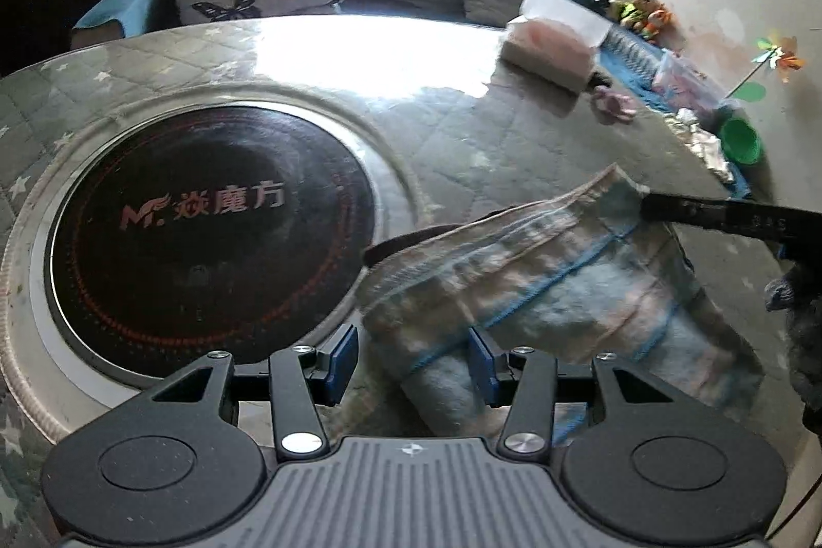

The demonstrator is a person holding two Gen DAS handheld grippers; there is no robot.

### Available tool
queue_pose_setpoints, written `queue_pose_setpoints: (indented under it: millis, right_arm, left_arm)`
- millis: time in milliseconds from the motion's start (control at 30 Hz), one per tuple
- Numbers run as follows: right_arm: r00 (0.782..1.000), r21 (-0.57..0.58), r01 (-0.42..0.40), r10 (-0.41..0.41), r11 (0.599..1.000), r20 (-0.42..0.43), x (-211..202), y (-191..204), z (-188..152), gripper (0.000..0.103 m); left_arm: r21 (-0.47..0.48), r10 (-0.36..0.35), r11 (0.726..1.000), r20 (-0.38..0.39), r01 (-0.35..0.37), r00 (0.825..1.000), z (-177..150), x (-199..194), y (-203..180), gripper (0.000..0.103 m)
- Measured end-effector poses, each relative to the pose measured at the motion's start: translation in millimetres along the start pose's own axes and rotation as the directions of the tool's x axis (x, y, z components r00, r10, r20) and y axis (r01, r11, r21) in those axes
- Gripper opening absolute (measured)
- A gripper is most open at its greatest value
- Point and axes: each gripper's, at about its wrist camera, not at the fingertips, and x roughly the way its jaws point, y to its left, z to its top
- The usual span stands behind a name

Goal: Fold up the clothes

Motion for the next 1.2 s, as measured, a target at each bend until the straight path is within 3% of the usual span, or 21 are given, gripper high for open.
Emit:
queue_pose_setpoints:
  millis: [100,300,467,567,667,1033,1200]
  right_arm:
    - [0.999,0.050,0.008,-0.005,0.999,-0.048,17.0,-17.8,-4.5,0.011]
    - [1.000,-0.008,0.015,-0.015,1.000,-0.007,-9.4,-12.8,-6.4,0.012]
    - [0.999,-0.104,-0.038,0.036,0.994,-0.021,-36.3,4.8,-18.7,0.014]
    - [0.998,-0.130,-0.015,0.008,0.991,-0.058,-33.9,5.1,-31.3,0.014]
    - [0.997,-0.084,0.018,-0.024,0.996,-0.073,-28.6,-8.4,-40.7,0.015]
    - [0.998,0.023,-0.001,0.003,1.000,-0.064,-28.5,-27.0,-52.7,0.018]
    - [0.997,0.048,-0.016,0.019,0.999,-0.075,-32.2,-26.2,-56.4,0.009]
  left_arm:
    - [-0.007,0.015,1.000,-0.004,-0.015,1.000,3.4,4.1,3.5,0.049]
    - [-0.006,0.037,0.999,0.012,-0.037,0.999,6.5,-4.1,3.7,0.049]
    - [0.037,-0.027,0.999,0.026,0.026,0.999,-5.9,-25.3,-12.5,0.049]
    - [0.072,-0.071,0.995,0.000,0.071,0.997,-19.9,-31.3,-25.6,0.049]
    - [0.074,-0.086,0.993,-0.021,0.087,0.996,-31.2,-34.2,-31.4,0.049]
    - [0.056,-0.079,0.995,-0.055,0.082,0.995,-44.4,-30.2,-29.2,0.049]
    - [0.058,-0.071,0.996,-0.059,0.074,0.996,-43.0,-29.1,-22.4,0.046]
